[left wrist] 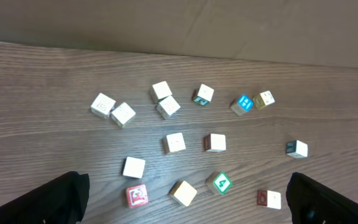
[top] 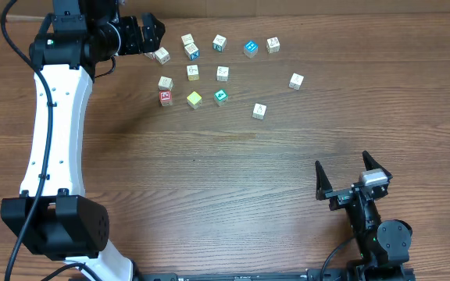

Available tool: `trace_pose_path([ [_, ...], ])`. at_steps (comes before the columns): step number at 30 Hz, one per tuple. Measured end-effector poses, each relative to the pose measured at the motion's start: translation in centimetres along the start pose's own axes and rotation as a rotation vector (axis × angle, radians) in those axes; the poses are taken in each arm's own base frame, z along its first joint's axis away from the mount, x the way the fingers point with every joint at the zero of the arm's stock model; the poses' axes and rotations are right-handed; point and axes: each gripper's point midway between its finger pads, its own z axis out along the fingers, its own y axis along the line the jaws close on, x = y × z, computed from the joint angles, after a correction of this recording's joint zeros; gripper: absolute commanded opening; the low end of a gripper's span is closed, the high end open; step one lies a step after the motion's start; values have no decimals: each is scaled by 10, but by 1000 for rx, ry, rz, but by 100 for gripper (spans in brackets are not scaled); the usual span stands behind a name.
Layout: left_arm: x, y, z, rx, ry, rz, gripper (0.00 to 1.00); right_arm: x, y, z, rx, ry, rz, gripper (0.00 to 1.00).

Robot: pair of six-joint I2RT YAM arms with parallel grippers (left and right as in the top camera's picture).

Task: Form a horizontal line

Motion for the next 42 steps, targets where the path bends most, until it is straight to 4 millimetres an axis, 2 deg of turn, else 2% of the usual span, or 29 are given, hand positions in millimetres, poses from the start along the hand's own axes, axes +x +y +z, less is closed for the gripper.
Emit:
trace_pose_path([
  [6, 1, -5, 2, 1, 3, 8, 100, 0, 0, 0, 0, 0, 0, 100],
  [34, 6, -3, 1, -9, 24, 1, 100, 0, 0, 0, 0, 0, 0, 100],
  [39, 7, -3, 1, -9, 25, 1, 95, 0, 0, 0, 0, 0, 0, 100],
  [42, 8, -3, 1, -10, 28, 0, 88, 0, 0, 0, 0, 0, 0, 100],
])
